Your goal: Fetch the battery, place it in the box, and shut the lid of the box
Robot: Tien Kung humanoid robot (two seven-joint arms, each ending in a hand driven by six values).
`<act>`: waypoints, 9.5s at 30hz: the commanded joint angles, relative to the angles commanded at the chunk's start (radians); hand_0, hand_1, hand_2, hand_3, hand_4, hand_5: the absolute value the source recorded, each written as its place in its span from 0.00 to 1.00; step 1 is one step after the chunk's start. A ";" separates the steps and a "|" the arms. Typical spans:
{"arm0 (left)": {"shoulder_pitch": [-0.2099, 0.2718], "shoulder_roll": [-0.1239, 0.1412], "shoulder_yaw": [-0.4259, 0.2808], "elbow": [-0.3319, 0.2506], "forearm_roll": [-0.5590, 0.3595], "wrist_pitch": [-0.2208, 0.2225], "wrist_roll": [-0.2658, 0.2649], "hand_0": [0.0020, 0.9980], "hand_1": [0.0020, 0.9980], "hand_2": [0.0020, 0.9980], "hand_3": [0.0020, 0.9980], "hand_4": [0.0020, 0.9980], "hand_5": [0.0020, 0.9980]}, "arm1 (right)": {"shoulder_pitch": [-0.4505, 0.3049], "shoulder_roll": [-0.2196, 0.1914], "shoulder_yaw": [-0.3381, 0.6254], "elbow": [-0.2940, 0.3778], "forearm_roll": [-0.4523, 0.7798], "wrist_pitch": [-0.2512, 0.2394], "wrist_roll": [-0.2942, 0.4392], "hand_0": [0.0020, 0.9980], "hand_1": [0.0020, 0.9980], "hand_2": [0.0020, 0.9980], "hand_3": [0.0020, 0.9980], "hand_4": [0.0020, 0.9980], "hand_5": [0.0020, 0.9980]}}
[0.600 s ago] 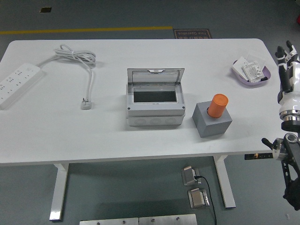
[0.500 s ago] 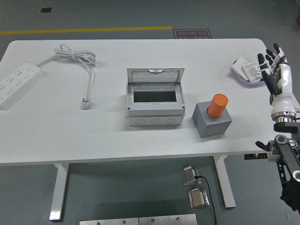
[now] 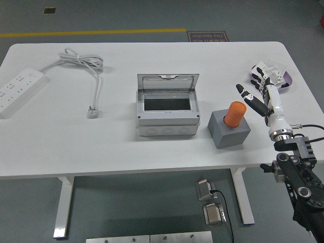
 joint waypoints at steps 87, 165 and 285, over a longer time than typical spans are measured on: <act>-0.011 -0.011 -0.008 0.000 0.040 -0.007 0.007 0.61 0.65 0.65 0.64 0.79 0.17 | 0.021 0.037 -0.190 -0.079 0.141 -0.178 0.189 0.85 0.81 0.81 0.93 0.93 0.44; -0.020 -0.012 -0.012 0.000 0.065 0.003 0.004 0.61 0.65 0.64 0.64 0.78 0.09 | 0.011 0.039 -0.228 -0.139 0.228 -0.157 0.146 0.56 0.57 0.55 0.42 0.17 0.00; -0.041 0.017 -0.028 0.000 0.092 0.013 0.023 0.61 0.64 0.64 0.64 0.79 0.13 | 0.463 0.118 -0.678 -0.203 -0.564 -0.220 -0.391 0.00 0.07 0.20 0.20 0.19 0.10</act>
